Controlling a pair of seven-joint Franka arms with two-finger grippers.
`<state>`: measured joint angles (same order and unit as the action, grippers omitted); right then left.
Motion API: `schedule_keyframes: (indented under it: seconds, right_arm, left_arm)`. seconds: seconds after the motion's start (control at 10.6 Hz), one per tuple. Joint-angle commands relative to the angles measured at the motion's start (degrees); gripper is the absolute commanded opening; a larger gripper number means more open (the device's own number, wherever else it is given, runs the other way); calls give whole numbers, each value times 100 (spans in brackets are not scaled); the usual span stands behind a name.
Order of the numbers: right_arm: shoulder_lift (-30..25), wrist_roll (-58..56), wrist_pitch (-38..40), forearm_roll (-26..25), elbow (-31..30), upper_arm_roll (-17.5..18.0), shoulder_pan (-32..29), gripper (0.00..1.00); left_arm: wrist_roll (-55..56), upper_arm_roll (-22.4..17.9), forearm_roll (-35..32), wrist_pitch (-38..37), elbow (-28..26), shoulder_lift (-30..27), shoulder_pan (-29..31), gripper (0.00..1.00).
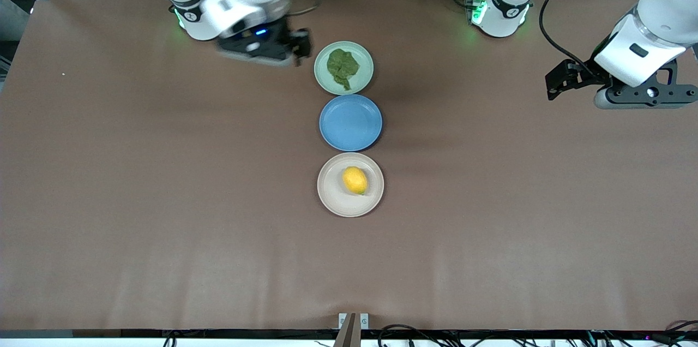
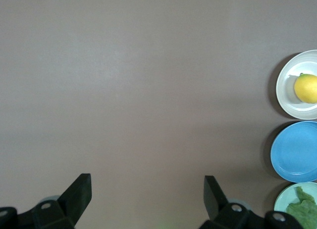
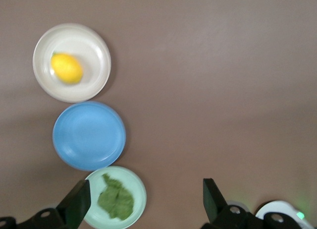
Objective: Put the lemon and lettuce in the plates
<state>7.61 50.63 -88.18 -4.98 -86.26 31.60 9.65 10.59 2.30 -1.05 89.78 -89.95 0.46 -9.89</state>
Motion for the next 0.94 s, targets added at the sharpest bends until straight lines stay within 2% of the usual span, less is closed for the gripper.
schedule_keyframes:
  seconds: [0.0,0.47,0.85]
  right_arm:
    - [-357,-1262,117,252,-75,-943,-191,100]
    - [-401,-3292,91,375,-5,-2604,-289,100]
    - [-366,-3911,-102,375,-14,-3097,-482,100]
  left_arm:
    - [-92,16,114,-136,136,42,48,100]
    - [-84,16,114,-127,136,51,31,100]
    - [-84,16,114,-127,136,51,31,100]
